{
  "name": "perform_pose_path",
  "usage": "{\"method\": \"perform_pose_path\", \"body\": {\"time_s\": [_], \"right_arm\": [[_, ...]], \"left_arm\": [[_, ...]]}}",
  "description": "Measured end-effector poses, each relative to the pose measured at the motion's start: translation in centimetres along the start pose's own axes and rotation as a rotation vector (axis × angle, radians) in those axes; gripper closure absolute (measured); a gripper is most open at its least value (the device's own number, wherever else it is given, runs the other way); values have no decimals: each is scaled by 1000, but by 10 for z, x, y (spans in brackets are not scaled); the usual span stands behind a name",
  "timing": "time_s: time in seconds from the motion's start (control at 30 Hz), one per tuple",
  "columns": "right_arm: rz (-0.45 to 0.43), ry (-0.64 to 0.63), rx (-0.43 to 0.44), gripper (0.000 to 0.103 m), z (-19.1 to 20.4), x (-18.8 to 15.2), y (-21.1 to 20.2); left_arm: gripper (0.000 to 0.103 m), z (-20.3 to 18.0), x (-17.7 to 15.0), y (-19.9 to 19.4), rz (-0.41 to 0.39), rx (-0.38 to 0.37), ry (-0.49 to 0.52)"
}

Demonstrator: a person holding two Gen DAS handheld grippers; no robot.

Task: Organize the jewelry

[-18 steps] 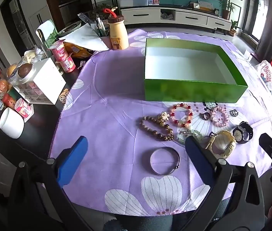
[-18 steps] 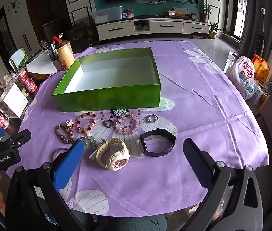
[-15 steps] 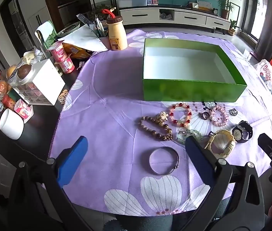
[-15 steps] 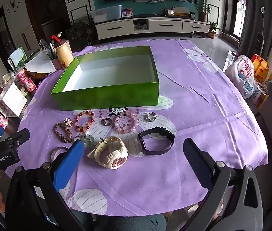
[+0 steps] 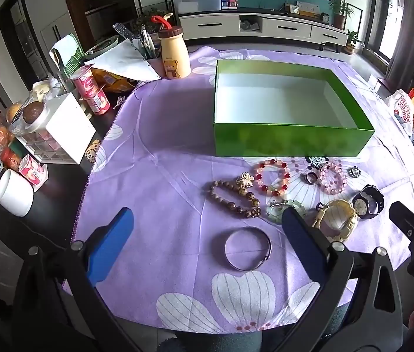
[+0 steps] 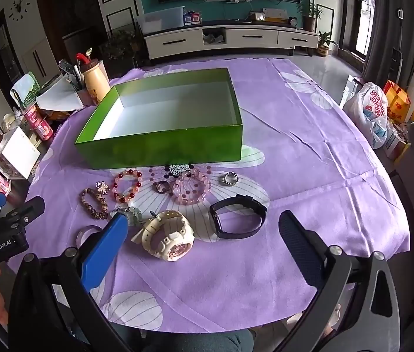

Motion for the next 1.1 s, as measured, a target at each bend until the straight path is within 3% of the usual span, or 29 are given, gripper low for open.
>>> {"method": "perform_pose_path", "body": {"time_s": [0.57,1.1], "right_arm": [[0,-13,1,1,3,1,-2],[8,-16,13,1,6,0,5]], "left_arm": [[2,4,-1,0,-7,-9,-13],[2,6,-3,5,0,-64,-36]]}}
Point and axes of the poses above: each gripper's, at about its wrist camera, not at the fingertips, and y roughly the way its jaws point, z to its left, x to its top, the point moved 3 cm from there along y, roughly the way its jaws point, and after that the axes turned 6 degrees about -x, right-handed, at the moved point
